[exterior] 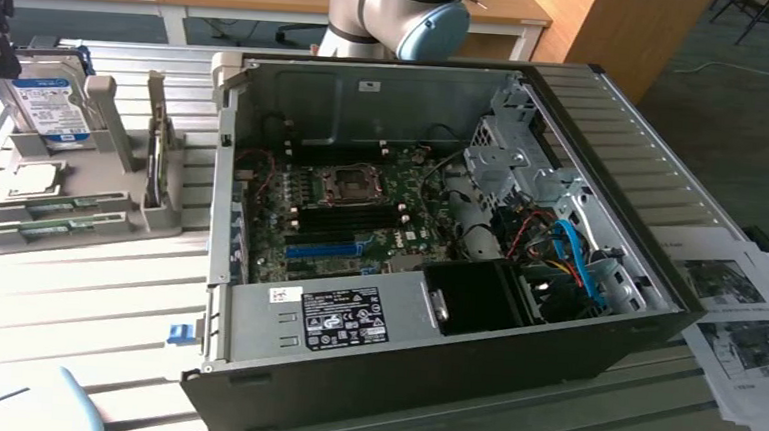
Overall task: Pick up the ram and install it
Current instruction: 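Pick up the ram and move it above insertion slot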
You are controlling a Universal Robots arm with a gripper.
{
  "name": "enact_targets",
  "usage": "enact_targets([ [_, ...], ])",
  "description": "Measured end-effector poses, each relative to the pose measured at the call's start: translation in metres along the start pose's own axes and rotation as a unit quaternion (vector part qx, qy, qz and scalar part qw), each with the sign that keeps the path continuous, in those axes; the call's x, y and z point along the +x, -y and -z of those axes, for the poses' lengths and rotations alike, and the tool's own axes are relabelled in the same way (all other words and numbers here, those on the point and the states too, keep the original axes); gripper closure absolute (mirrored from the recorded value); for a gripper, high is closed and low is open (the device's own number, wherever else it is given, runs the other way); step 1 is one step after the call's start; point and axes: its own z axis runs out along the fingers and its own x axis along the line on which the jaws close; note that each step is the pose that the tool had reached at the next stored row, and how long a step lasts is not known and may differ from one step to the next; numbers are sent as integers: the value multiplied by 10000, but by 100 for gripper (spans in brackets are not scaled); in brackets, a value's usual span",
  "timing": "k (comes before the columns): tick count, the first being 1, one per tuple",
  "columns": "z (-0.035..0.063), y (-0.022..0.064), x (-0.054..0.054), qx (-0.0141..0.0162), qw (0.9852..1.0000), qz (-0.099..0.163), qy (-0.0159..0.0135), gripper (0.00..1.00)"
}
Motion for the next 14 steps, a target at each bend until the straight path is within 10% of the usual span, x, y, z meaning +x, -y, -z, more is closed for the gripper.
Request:
enact_targets([
  [11, 0, 0, 0, 7, 9997, 229, -6, 90],
  [14, 0, -1, 0, 11, 9997, 234, 93, 90],
])
